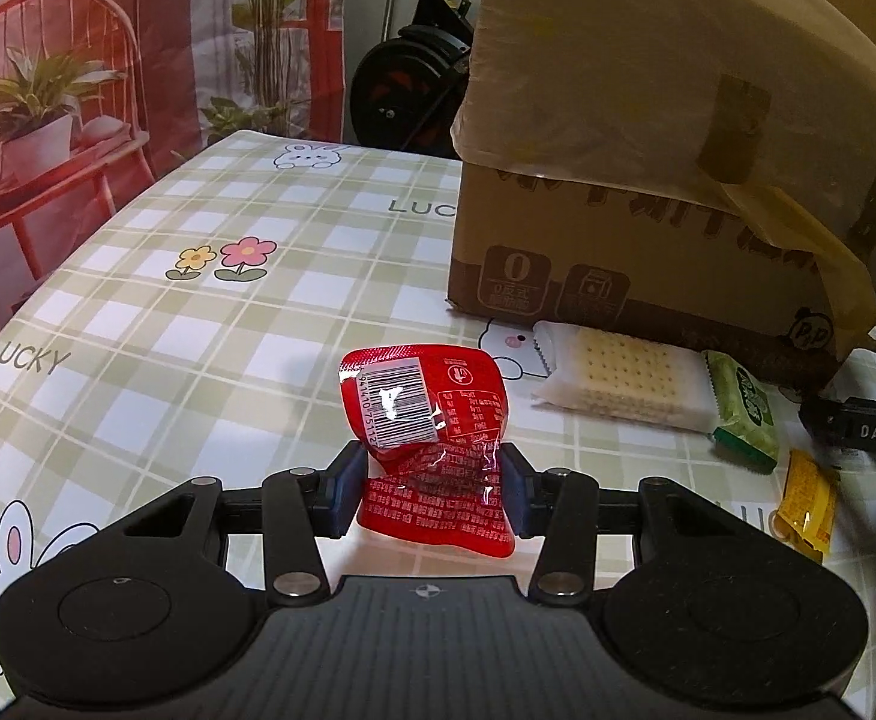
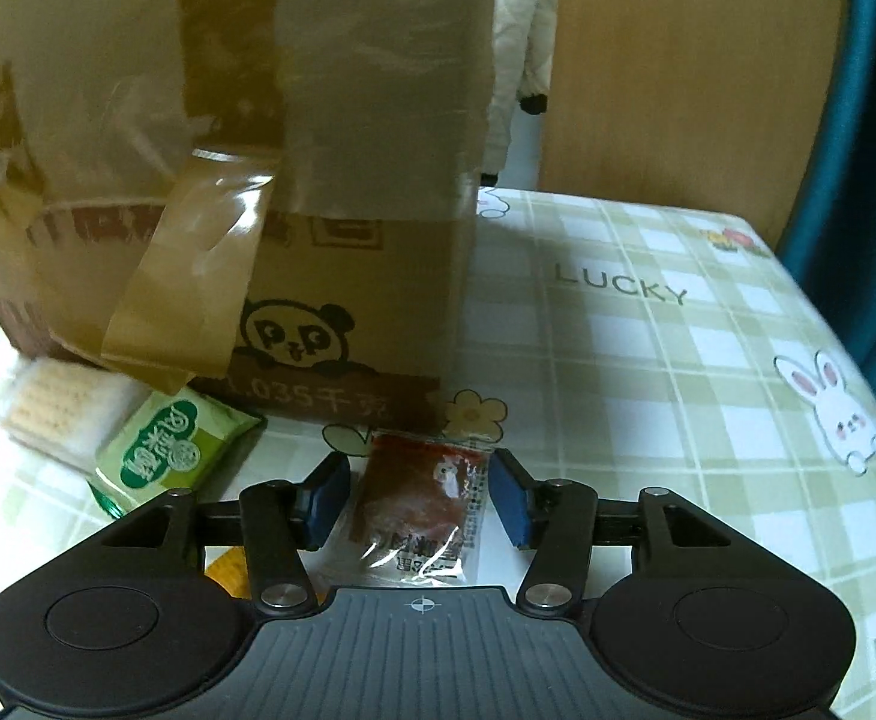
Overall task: Organize snacks
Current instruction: 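Grasp the red snack with the left gripper while the right gripper grasps the brown snack, then carry both snacks over the box and open both grippers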
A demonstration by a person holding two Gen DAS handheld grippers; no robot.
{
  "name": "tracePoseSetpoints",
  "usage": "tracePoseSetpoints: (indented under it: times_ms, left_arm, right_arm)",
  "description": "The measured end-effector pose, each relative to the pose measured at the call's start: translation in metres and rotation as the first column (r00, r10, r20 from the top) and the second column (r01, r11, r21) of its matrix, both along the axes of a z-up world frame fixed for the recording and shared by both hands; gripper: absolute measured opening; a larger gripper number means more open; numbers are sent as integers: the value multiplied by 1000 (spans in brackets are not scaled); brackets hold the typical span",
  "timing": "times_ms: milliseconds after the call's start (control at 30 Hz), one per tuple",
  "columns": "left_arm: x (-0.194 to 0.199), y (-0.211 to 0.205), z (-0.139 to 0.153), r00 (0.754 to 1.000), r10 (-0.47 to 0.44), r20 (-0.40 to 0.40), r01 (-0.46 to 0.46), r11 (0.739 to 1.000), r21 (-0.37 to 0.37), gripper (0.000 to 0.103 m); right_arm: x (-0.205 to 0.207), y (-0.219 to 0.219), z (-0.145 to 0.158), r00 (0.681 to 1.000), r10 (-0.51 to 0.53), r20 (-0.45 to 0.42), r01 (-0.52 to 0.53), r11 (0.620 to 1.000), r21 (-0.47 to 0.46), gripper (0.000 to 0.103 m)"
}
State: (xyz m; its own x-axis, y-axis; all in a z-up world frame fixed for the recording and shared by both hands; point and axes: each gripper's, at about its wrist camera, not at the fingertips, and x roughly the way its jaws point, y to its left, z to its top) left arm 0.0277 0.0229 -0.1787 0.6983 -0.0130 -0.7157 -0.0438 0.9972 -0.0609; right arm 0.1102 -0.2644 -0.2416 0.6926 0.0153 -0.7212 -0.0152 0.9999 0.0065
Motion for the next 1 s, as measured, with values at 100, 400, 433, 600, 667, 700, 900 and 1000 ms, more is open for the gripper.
tracePoseSetpoints:
  times_ms: [100, 400, 433, 600, 667, 700, 900, 1000]
  left_arm:
    - [0, 0, 0, 1000, -1, 2, 1, 1000, -6, 49]
    - [-1, 1, 1, 1000, 1, 23, 0, 1000, -27, 49]
    - [-1, 1, 1, 1000, -1, 27, 2, 1000, -28, 49]
    - [-1, 2, 11, 997, -1, 76, 3, 1000, -30, 49]
    - [0, 5, 20, 994, 6, 112, -3, 1000, -31, 49]
    - [0, 7, 26, 991, 12, 137, -8, 999, -31, 49]
    - [8, 16, 76, 954, 19, 298, -11, 1000, -29, 49]
    - [17, 15, 108, 924, 1, 382, 14, 999, -36, 49]
  right_arm:
    - [-2, -2, 1, 1000, 13, -1, -13, 1000, -3, 45]
    - [-37, -24, 9, 999, 3, 54, -6, 998, 57, 33]
    - [-41, -27, 13, 997, -1, 74, -3, 998, 62, 33]
    - [-59, -42, 40, 982, -30, 184, 17, 997, 71, 33]
    - [-63, -49, 56, 971, -44, 236, 25, 996, 80, 33]
    - [-64, -51, 65, 964, -47, 263, 26, 996, 80, 33]
    - [-64, -56, 132, 890, -32, 454, -5, 997, 80, 33]
    - [-54, -53, 163, 847, 11, 532, -51, 997, 59, 34]
